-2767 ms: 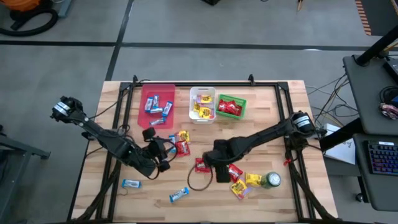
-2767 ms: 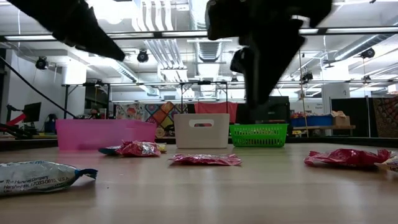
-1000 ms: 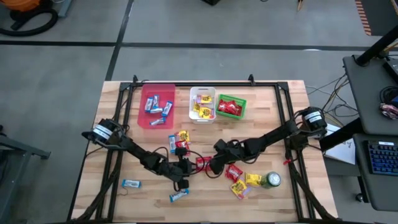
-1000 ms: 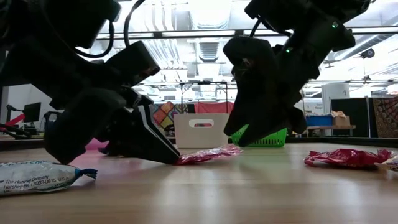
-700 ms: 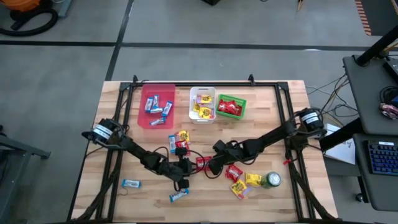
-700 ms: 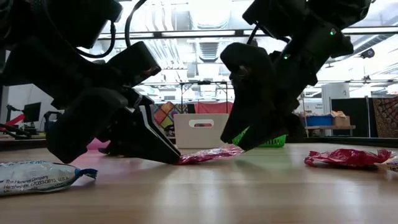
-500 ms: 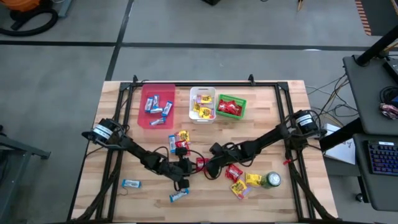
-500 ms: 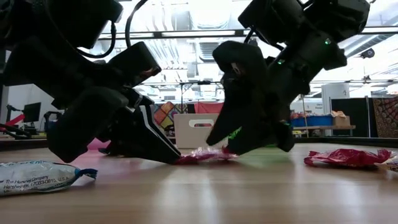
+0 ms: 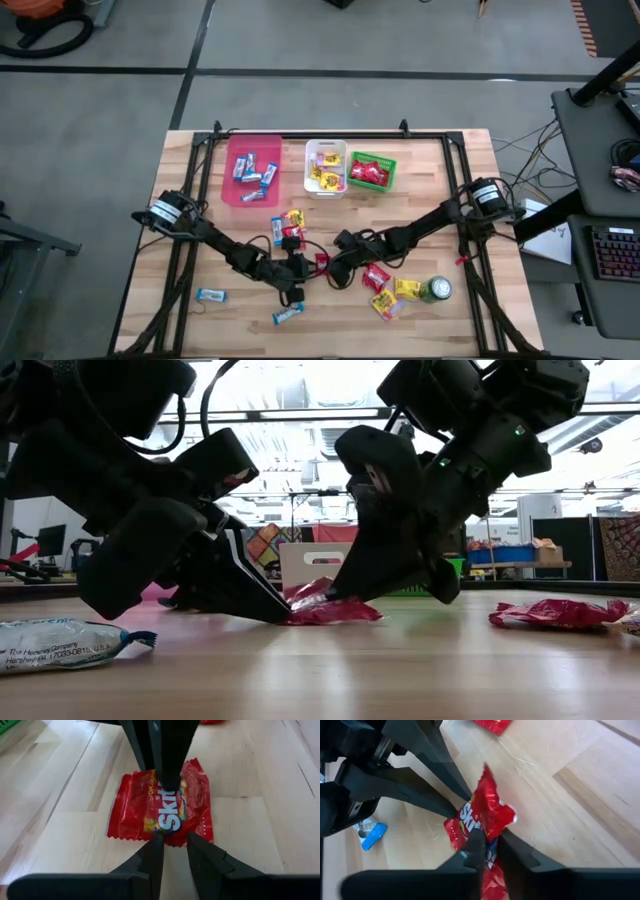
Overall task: Sort candy
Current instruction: Put the red candy into the green bin
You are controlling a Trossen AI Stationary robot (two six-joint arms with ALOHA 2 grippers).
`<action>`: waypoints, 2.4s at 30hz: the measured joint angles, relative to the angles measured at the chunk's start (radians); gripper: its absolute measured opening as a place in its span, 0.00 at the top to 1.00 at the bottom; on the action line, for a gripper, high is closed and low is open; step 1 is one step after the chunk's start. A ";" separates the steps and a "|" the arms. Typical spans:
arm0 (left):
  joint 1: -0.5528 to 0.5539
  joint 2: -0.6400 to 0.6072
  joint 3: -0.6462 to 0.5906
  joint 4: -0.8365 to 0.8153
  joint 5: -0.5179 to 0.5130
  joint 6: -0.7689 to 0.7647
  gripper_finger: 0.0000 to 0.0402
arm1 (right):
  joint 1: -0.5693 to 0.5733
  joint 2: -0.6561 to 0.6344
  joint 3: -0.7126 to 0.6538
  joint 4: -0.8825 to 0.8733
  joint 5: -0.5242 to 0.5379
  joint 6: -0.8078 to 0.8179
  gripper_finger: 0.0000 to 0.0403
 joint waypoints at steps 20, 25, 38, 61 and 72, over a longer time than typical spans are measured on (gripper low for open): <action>0.003 -0.134 -0.007 -0.221 -0.051 0.100 0.82 | -0.027 -0.105 0.000 -0.115 0.009 -0.077 0.97; 0.003 -0.236 -0.006 -0.342 -0.087 0.106 0.82 | -0.065 -0.213 0.000 -0.237 0.012 -0.123 0.97; 0.002 -0.508 -0.005 -0.612 -0.167 0.105 0.82 | -0.315 -0.545 0.000 -0.559 0.136 -0.310 0.97; 0.000 -0.628 -0.008 -0.620 -0.169 0.082 0.82 | -0.687 -0.383 0.000 -0.584 0.104 -0.388 0.91; 0.000 -0.621 -0.004 -0.647 -0.168 0.040 0.82 | -0.687 -0.402 0.000 -0.570 0.107 -0.389 0.72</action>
